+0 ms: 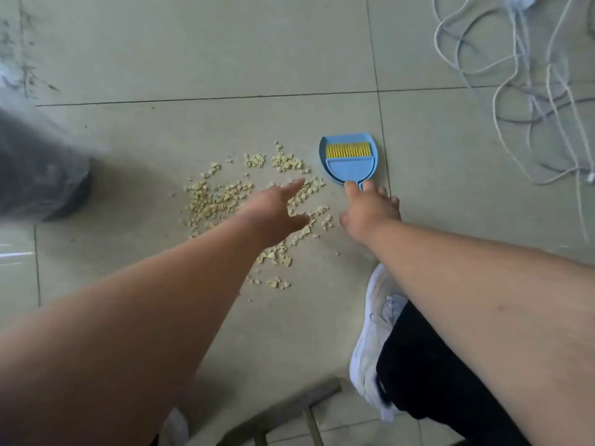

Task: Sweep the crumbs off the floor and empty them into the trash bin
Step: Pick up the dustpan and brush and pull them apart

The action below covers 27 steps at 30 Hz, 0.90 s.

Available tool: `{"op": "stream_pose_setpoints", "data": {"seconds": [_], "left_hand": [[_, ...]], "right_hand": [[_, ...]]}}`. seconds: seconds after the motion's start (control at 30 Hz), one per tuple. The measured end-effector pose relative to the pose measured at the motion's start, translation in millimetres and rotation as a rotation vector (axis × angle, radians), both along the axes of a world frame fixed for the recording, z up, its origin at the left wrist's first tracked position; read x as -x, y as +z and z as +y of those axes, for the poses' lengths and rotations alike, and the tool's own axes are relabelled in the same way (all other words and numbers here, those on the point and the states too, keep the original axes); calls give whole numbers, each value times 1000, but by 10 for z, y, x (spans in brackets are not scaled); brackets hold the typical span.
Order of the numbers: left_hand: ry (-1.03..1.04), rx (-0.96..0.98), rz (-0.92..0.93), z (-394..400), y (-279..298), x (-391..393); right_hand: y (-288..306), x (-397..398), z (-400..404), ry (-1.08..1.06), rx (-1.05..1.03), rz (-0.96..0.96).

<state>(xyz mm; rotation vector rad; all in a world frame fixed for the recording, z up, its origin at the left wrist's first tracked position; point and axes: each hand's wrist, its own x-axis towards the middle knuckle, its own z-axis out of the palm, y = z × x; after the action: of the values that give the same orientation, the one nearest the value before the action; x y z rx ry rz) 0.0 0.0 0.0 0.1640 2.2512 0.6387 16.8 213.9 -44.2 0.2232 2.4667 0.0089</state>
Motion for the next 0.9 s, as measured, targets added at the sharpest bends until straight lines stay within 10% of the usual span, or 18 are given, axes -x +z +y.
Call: {"op": "stream_pose_setpoints", "data": {"seconds": [0.9], "left_hand": [[-327,252,112,-119,-446,27]], "right_hand": [[-373,75,-69,-431,159,166]]}}
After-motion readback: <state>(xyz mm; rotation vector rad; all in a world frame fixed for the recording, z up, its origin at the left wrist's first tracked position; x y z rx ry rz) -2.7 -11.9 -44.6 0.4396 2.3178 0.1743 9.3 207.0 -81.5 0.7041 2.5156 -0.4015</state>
